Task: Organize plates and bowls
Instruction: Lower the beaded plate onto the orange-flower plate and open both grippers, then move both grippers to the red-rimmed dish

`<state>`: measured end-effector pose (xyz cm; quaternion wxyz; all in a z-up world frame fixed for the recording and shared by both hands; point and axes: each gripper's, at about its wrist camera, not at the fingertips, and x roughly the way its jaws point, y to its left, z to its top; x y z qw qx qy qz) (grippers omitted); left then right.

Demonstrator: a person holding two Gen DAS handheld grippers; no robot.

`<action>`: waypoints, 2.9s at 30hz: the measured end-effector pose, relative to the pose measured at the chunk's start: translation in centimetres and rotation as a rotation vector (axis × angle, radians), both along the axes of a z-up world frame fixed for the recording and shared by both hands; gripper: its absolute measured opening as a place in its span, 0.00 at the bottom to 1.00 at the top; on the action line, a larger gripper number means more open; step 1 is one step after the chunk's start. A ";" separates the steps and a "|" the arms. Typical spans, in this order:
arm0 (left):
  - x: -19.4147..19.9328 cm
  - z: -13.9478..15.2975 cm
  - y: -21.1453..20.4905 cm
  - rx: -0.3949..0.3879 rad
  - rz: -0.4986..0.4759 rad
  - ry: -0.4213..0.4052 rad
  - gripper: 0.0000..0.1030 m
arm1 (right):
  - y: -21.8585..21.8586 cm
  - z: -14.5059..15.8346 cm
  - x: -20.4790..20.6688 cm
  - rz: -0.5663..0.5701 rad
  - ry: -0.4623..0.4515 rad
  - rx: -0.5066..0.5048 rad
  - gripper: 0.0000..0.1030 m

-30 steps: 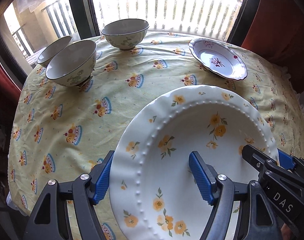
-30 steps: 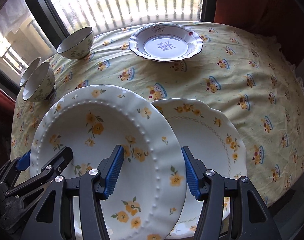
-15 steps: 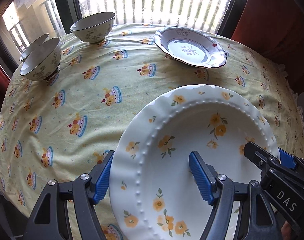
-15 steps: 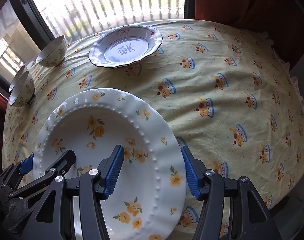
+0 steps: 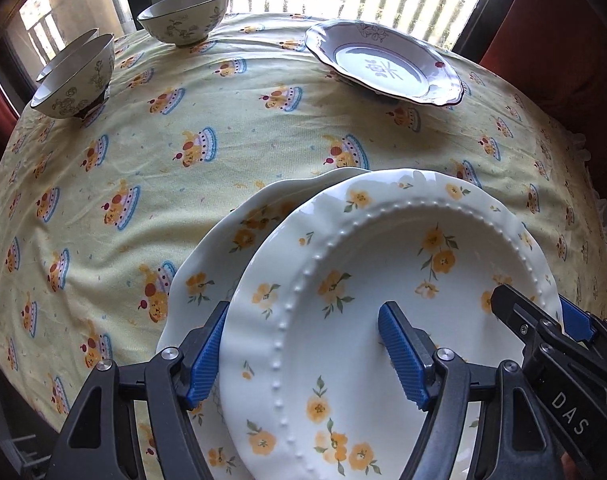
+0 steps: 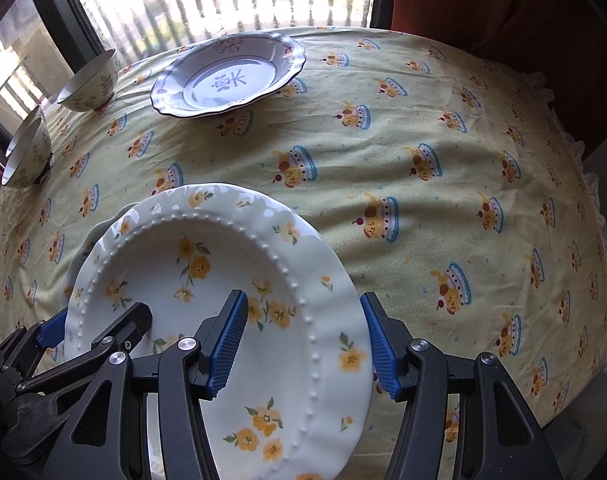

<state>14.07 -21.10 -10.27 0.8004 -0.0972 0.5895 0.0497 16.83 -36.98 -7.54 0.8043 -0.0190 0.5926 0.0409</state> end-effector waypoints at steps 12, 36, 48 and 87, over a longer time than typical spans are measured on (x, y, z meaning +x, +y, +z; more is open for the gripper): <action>-0.1 0.0 -0.5 0.048 0.016 -0.022 0.77 | 0.2 -0.4 -0.3 -0.003 -0.005 -0.031 0.55; -1.4 1.6 -0.5 0.170 -0.017 -0.018 0.83 | 0.9 -0.4 -2.1 0.018 -0.041 -0.026 0.39; -1.2 1.9 1.3 0.124 -0.020 -0.016 0.83 | 1.9 -0.8 -2.0 -0.011 -0.020 -0.014 0.41; 12.5 8.7 6.7 0.066 -0.209 -0.211 0.86 | 5.7 8.8 8.5 -0.278 -0.212 0.095 0.72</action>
